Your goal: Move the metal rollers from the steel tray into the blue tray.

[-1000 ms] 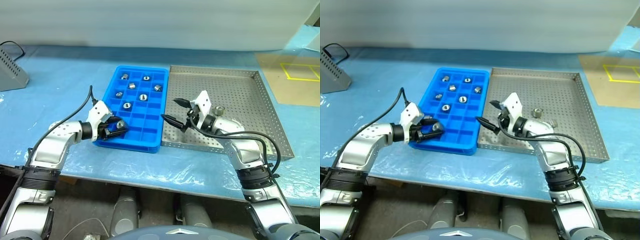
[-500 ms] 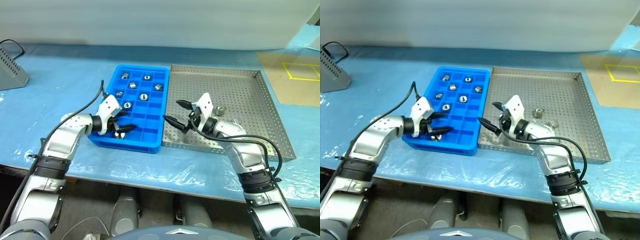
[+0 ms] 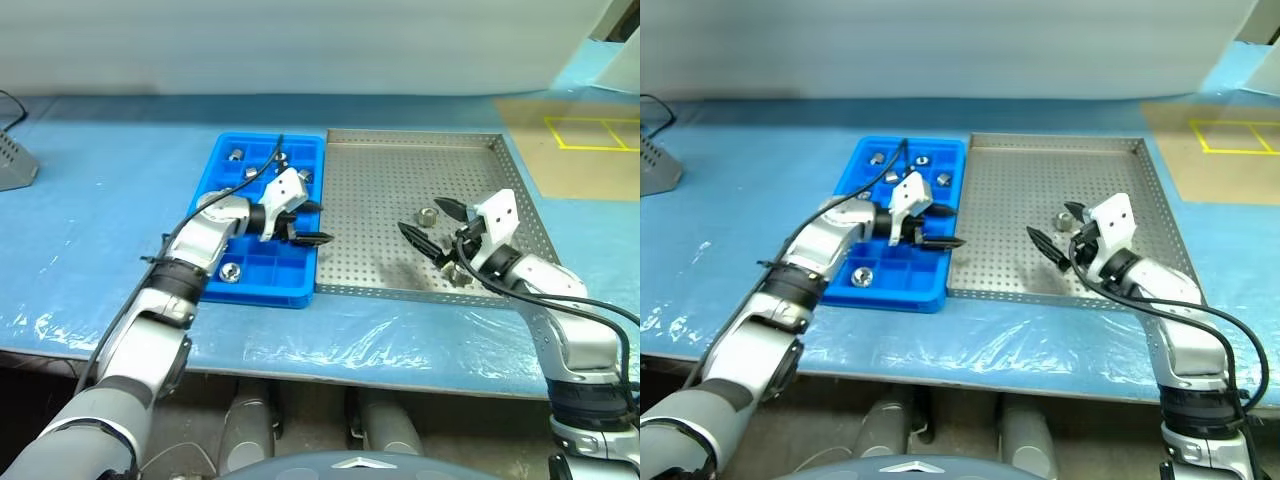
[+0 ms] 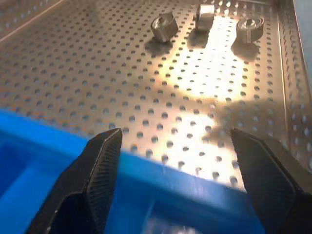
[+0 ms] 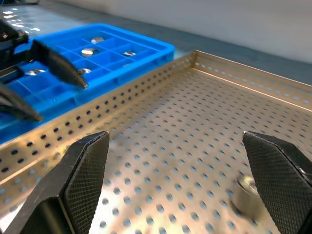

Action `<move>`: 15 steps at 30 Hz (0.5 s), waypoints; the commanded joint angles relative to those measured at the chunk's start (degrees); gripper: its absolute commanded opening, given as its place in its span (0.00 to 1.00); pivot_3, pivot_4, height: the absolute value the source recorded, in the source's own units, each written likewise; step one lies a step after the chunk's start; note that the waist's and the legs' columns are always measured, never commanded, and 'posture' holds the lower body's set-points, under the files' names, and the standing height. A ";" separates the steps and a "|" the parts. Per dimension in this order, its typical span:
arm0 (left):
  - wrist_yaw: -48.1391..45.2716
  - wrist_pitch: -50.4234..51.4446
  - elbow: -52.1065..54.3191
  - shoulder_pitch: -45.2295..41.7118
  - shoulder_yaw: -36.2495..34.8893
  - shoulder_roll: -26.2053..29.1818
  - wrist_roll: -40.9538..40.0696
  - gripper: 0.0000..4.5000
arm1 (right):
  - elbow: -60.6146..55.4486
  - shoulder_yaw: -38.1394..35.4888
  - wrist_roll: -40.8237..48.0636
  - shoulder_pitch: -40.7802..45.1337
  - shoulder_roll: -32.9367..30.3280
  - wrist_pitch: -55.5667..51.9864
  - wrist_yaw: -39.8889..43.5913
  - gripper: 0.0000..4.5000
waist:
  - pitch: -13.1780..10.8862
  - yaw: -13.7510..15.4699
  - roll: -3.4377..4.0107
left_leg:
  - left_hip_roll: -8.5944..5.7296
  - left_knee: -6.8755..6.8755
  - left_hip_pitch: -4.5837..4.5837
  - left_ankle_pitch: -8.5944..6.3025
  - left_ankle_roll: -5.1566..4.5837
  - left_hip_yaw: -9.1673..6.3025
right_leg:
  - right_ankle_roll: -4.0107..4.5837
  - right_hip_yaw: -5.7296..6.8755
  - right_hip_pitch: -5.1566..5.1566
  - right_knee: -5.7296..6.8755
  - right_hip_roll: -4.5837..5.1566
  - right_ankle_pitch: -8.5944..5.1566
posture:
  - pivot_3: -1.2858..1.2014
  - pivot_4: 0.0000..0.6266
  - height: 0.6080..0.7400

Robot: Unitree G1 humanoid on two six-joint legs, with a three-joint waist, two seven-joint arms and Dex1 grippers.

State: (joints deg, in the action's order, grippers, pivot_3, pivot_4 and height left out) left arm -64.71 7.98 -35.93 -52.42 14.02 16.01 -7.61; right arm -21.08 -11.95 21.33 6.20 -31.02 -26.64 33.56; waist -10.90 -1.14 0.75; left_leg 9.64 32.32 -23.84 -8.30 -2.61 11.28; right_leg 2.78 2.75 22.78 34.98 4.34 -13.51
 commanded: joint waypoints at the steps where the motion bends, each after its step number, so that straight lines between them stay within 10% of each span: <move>1: -2.11 -4.86 -6.22 -5.56 -0.20 -3.88 0.21 0.83 | -7.18 -4.07 1.62 -4.20 0.72 -1.14 -3.18 1.00 | 0.01 -1.05 0.00 | -0.01 0.02 -0.03 -0.01 -0.14 0.04 | -0.04 -0.01 -0.02 -0.10 0.00 0.02 | 0.26 0.24 1.00; 15: -4.74 -21.84 -33.80 -17.97 2.66 -18.54 11.19 0.83 | -21.19 -6.55 1.15 -19.83 7.05 -2.67 -13.78 1.00 | 0.00 -10.99 -0.03 | -0.16 0.79 -0.53 -0.47 -1.04 0.09 | -0.57 0.10 -0.18 -0.48 0.10 -0.06 | 0.17 0.24 1.00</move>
State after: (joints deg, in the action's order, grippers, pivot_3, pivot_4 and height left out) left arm -69.69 -11.56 -69.08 -68.71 16.31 -2.37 2.31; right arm -38.73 -15.84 22.11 -12.92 -24.23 -29.47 20.72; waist -10.90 -12.13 0.72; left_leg 9.45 33.17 -24.38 -8.81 -3.72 11.37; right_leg 2.15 2.87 22.57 34.48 4.47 -13.60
